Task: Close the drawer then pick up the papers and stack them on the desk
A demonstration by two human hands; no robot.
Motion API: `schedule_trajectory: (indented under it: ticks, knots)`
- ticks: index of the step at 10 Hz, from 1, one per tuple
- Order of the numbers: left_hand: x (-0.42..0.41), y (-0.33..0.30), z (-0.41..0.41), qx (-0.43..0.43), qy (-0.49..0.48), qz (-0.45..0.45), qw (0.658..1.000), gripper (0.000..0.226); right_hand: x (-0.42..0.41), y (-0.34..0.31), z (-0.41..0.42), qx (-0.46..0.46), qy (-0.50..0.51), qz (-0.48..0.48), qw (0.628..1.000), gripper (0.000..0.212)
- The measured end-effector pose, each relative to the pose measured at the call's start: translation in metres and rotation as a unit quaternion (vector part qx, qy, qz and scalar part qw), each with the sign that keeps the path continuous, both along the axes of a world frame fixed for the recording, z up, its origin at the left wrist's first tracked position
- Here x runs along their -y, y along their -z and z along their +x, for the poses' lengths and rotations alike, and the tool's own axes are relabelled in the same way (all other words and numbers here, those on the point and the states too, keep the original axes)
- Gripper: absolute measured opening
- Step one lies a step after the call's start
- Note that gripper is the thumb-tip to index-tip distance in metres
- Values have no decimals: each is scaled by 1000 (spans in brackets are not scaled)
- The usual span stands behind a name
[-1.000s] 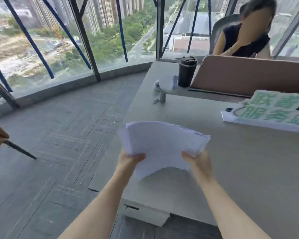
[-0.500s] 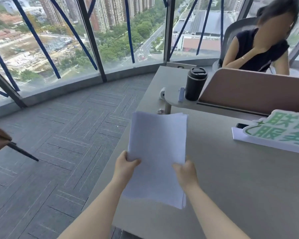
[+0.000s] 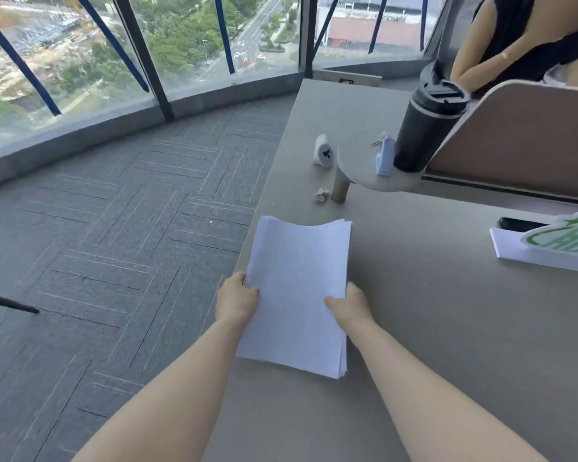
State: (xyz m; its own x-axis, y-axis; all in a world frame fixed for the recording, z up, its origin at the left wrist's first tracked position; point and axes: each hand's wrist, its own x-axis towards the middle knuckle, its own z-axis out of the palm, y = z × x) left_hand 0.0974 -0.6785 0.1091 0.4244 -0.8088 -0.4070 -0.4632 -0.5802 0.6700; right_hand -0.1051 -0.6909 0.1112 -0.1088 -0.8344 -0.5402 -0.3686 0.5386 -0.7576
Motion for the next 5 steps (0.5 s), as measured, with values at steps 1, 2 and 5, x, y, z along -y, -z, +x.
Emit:
schedule_trajectory:
  ticks: [1, 2, 5]
  knots:
    - [7, 8, 2, 32, -16, 6, 999, 26, 7, 5, 4, -105, -40, 10, 994, 27]
    - [11, 15, 2, 74, -28, 5, 997, 46, 7, -2, 7, -273, -80, 34, 958, 38]
    - [-17, -1, -5, 100, -47, -52, 993, 41, -25, -11, -25, -149, 22, 29, 988, 32]
